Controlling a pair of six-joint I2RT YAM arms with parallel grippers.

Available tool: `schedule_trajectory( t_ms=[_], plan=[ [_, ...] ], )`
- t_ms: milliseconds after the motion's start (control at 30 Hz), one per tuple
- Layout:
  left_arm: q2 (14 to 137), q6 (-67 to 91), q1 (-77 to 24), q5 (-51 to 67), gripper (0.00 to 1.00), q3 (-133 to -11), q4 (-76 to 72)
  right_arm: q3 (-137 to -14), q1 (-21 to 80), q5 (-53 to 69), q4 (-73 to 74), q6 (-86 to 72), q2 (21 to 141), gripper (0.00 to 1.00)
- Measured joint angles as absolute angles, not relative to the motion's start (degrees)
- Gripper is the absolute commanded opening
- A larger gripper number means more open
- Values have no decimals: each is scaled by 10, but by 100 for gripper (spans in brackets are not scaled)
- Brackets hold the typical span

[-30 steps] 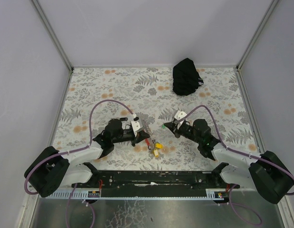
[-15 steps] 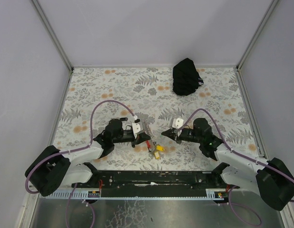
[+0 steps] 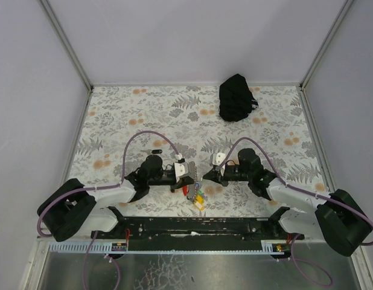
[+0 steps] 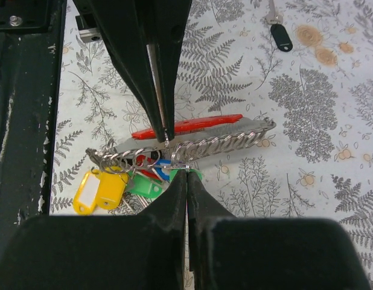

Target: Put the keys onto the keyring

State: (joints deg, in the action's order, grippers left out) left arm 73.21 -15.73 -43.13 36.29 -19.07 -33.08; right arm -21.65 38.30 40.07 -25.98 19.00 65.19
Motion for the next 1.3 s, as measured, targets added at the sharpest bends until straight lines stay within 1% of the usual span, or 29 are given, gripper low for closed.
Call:
schedule_trajectory(
  t_ms=[267,533,1300],
  plan=[
    [740,-158,-435,347,0,-189,-365,-216,391,402,-262,188,665,0],
    [742,-169,-451,323,0,-189,-363,-228,399,400,-232,194,680,0],
    [724,-205,-491,246,0,-198,-312,-236,414,354,-186,226,679,0]
  ],
)
